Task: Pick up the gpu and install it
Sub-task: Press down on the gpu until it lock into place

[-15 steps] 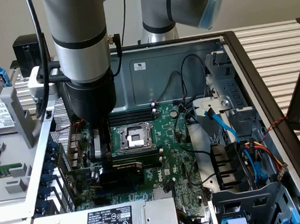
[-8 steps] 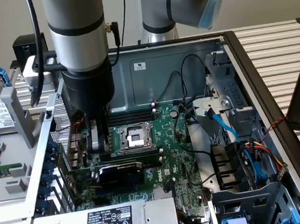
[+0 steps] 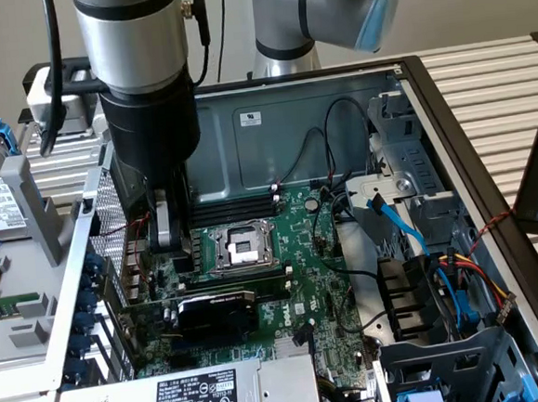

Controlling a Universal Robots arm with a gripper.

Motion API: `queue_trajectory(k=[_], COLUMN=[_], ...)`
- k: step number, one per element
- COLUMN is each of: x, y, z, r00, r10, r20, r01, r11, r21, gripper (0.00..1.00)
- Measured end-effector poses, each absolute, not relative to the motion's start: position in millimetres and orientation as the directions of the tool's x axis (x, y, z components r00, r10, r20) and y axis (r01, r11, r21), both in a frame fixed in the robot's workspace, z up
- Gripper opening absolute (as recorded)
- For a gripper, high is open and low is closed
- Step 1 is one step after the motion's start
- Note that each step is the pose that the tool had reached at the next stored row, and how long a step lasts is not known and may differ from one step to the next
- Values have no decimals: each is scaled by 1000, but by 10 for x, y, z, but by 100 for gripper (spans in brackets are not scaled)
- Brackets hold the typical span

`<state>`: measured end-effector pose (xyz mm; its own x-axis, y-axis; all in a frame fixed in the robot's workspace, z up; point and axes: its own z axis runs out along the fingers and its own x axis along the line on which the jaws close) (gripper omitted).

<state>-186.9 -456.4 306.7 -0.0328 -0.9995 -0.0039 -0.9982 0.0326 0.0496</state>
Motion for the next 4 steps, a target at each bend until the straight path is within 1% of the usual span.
queue_trajectory(k=[4], x=[-1869], y=[-4564], z=[3067], r00=[-33], r10=[-999], r20=[-4], r01=[-998], r11=[33], r21=[50], gripper=[11])
